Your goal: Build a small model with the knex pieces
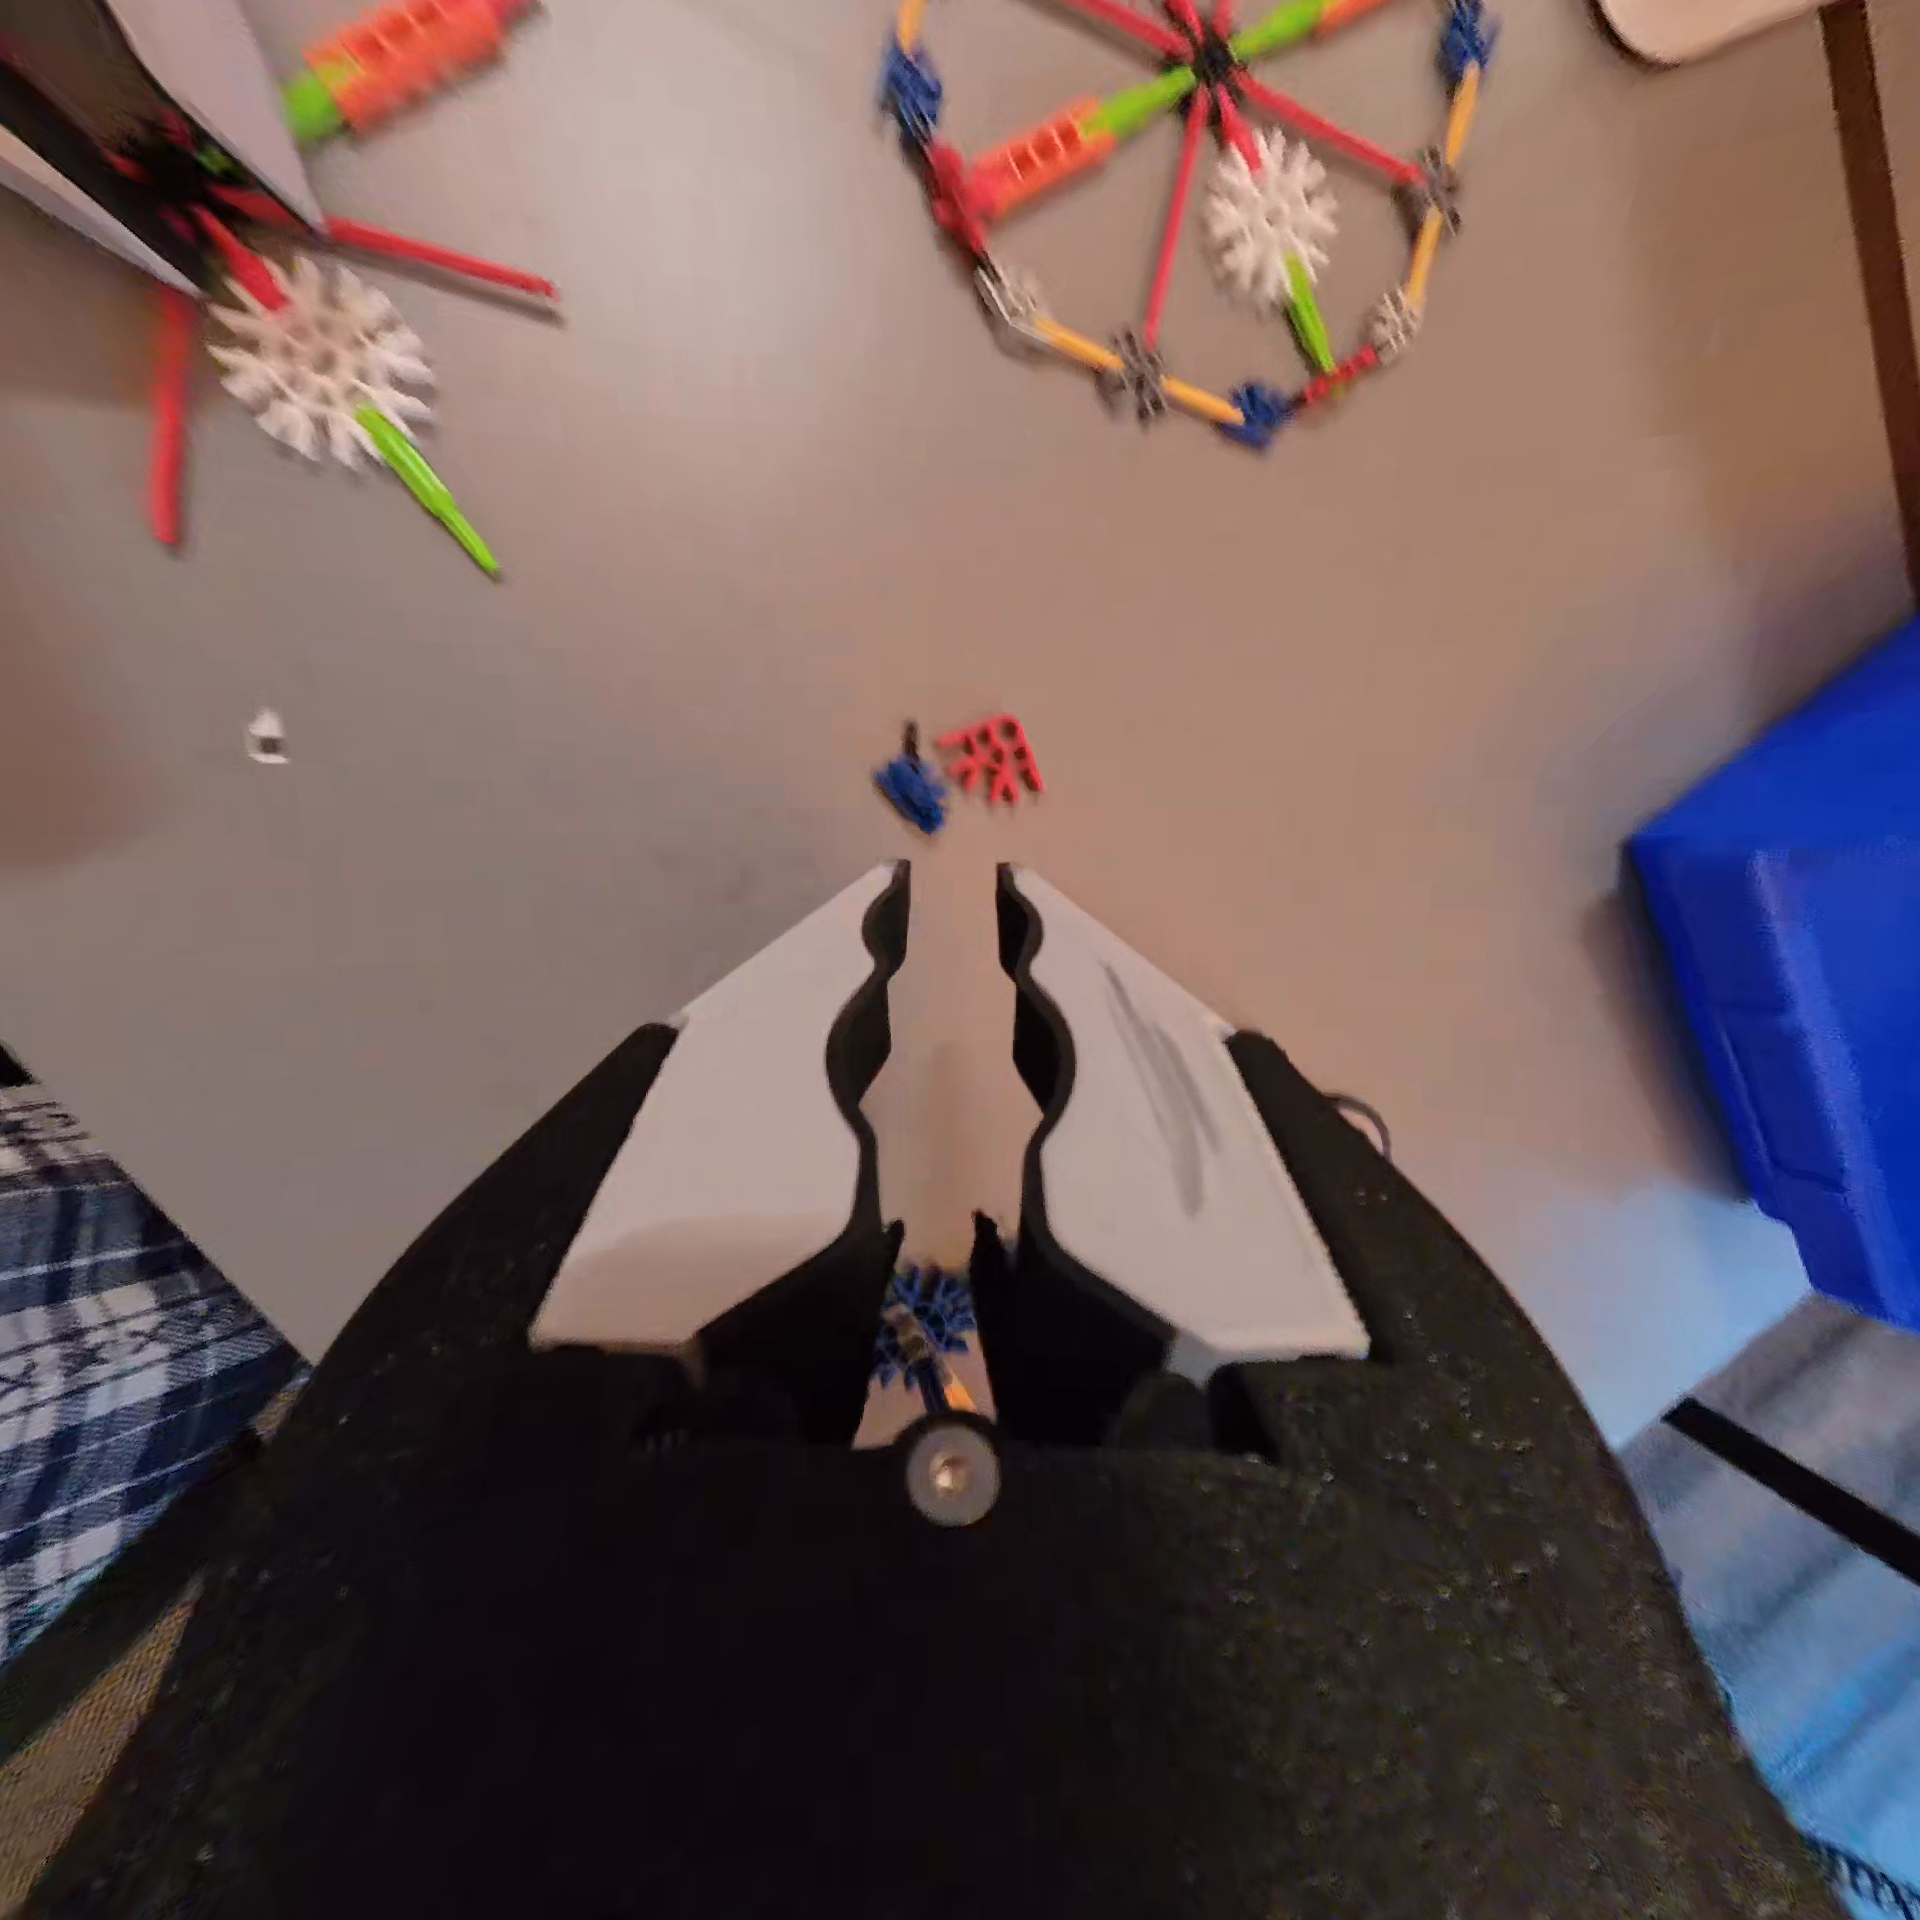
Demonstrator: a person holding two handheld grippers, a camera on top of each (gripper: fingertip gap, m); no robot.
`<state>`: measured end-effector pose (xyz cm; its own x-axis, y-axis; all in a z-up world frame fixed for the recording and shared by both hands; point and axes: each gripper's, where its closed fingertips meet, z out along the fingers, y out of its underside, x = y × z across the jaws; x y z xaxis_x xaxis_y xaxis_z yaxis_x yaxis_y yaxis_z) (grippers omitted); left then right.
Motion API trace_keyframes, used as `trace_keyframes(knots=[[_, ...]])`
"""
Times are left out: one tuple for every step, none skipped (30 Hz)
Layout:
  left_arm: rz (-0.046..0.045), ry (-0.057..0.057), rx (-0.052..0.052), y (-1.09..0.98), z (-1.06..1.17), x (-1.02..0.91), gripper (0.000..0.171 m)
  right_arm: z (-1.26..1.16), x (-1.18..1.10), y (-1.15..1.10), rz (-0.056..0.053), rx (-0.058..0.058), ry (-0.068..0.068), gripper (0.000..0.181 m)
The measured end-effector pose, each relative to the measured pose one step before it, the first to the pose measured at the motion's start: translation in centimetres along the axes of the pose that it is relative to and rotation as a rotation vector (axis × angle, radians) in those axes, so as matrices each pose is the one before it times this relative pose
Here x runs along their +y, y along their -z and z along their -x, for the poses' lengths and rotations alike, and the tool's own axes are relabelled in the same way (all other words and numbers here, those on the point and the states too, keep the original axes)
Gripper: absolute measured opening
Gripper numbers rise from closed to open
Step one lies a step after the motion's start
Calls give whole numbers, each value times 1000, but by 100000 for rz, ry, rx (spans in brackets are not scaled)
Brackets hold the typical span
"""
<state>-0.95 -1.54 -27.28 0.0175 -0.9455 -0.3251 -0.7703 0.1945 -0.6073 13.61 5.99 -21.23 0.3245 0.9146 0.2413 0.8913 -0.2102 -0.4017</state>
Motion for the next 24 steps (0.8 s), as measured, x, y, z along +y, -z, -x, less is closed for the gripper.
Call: trace_keyframes(knots=[[274, 414, 235, 94, 130, 180, 24, -270, 522, -12, 764, 1967, -1046, 16], [-13, 512, 1139, 47, -9, 136, 24, 28, 218, -174, -669, -303, -1909, 18], [-171, -75, 1312, 12, -122, 98, 24, 219, 204, -358, -363, -1365, -1516, 22], [489, -200, 533, -72, -80, 144, 25, 25, 361, -484, 965, -52, -933, 26], [537, -129, 436, -119, -116, 100, 25, -98, 447, -499, 1699, 851, -607, 28], [237, -317, 603, -135, -188, 66, 24, 18, 351, -453, 1357, 245, -301, 31], [322, -160, 311, -143, -129, 75, 24, 143, 116, -411, 192, -551, -581, 32], [-122, 156, 286, -85, -83, 5, 24, 229, -62, -403, -634, -1184, -1140, 33], [-181, 313, 150, -27, -17, -14, 24, 324, -134, -467, -820, -1650, -809, 33], [-26, 242, -259, 13, 82, 11, 25, 271, -149, -521, -836, -1397, -634, 33], [73, 441, -767, 23, 190, 36, 26, 129, -84, -563, -247, -841, -1036, 33], [233, 530, -466, 1, 126, 45, 26, 6, -21, -548, 331, -34, -424, 33], [12, 1, -296, -7, 38, 8, 26, -17, -146, -433, -519, 276, 60, 32], [-104, -160, -71, -25, -23, -25, 25, 47, -248, -350, -964, -274, -732, 32], [-159, 32, 18, -41, -62, -36, 24, -64, -125, -317, 58, 617, -305, 32], [-230, -56, -12, -52, -51, -54, 22, -145, 56, -273, 1227, 1620, 1053, 31], [-182, -96, 7, -32, -26, -48, 21, -25, 71, -240, 1223, 807, 934, 28], [-106, 22, -126, -14, 16, -23, 21, 50, -62, -180, 348, 67, -25, 26], [-119, 175, 82, -1, 11, -23, 21, 81, -121, -124, -192, -216, -155, 22], [-124, 206, 127, 6, 19, 9, 21, 133, -33, -90, 69, -588, 141, 18], [-107, 217, -26, 10, 30, 9, 22, 47, 15, -66, 246, 73, 186, 16], [-49, 198, 17, 11, 18, -6, 22, 31, -20, -41, -37, 171, 121, 15], [-6, -2, 23, 6, -3, 7, 22, 52, -8, 18, -97, -46, 144, 14], [-26, -137, -132, 8, 21, -11, 22, 65, 11, 34, 32, -12, 330, 11]])
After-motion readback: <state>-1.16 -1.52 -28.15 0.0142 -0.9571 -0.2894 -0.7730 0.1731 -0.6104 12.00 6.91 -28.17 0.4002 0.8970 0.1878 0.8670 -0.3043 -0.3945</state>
